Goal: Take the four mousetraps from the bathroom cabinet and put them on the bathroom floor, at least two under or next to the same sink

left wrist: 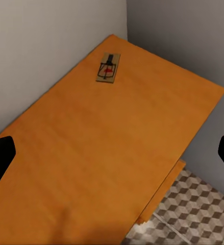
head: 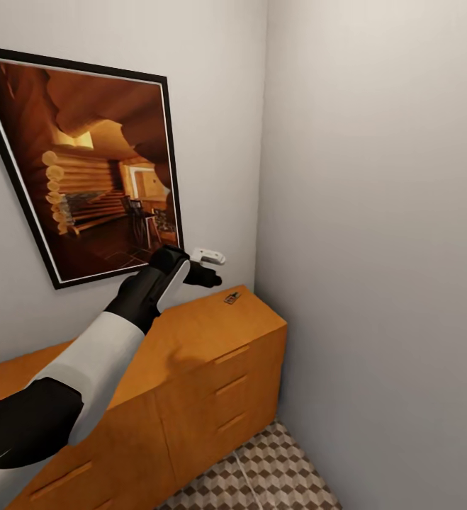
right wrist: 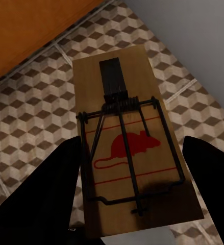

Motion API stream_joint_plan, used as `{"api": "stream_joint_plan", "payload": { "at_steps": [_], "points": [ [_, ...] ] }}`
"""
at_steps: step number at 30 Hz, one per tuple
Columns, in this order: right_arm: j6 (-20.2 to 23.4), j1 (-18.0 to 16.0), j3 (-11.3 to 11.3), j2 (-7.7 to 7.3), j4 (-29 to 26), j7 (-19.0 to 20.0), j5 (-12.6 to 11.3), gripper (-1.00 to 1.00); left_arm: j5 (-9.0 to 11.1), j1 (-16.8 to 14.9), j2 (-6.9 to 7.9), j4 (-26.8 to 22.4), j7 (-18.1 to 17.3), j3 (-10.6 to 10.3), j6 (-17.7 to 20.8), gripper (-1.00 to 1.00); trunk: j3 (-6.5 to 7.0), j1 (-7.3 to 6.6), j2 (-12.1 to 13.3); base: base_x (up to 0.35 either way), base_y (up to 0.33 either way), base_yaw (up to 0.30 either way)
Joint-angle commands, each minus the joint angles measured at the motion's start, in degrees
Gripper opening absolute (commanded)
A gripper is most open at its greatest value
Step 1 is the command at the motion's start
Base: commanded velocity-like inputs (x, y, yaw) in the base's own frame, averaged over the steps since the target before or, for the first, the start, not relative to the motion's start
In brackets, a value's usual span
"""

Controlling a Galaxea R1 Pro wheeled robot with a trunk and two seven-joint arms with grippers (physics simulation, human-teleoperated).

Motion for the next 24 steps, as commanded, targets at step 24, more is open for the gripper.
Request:
{"api": "stream_joint_plan", "payload": {
  "at_steps": [24],
  "points": [
    [-0.24, -0.06, 0.37, 0.38, 0.09, 0.11, -0.61, -1.00, -0.06, 0.03, 0.00, 10.95, -0.26, -3.06, -0.95, 1.00, -0.14, 0.04, -0.14, 0.136, -0.049, 0.000]
  ]
}}
